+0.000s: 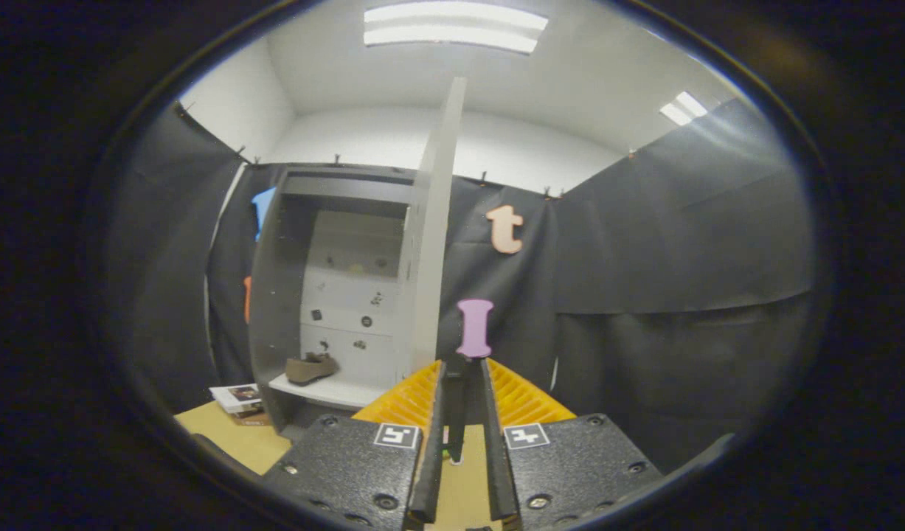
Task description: Open the shoe cabinet door, grab the shoes and put them into the shoe cabinet, then close the shoe cabinet door.
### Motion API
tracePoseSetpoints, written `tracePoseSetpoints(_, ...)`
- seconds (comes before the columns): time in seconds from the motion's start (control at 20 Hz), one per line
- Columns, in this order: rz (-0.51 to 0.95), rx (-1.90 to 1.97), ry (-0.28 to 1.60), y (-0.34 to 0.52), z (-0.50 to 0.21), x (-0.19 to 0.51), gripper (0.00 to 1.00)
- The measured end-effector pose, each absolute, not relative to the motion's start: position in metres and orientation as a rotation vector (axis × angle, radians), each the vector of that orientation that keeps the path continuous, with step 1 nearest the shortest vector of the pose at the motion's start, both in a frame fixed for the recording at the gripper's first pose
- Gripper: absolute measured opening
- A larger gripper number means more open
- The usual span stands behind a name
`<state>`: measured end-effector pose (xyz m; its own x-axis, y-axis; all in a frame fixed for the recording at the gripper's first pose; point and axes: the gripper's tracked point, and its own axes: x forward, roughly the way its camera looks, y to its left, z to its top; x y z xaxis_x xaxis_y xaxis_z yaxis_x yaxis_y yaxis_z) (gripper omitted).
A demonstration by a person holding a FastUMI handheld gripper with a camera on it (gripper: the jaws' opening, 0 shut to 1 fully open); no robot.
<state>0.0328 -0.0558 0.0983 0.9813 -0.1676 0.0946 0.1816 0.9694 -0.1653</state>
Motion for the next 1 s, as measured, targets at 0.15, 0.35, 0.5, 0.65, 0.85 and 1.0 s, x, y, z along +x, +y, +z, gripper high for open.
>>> tracePoseSetpoints(0.15,-0.094,-0.149,-0.039,-0.03,0.079,0.022,0.73)
tracePoseSetpoints(0.35,-0.036,-0.17,-0.018,-0.005,0.06,0.013,1.0)
tracePoseSetpoints(0.5,0.026,-0.162,-0.015,0.032,0.044,0.014,1.0)
tracePoseSetpoints(0.65,0.09,-0.149,-0.01,0.063,0.023,0.011,1.0)
tracePoseSetpoints(0.85,0.169,-0.134,0.015,0.104,-0.015,0.02,1.0)
tracePoseSetpoints(1.0,0.176,-0.129,0.011,0.122,-0.043,0.033,1.0)
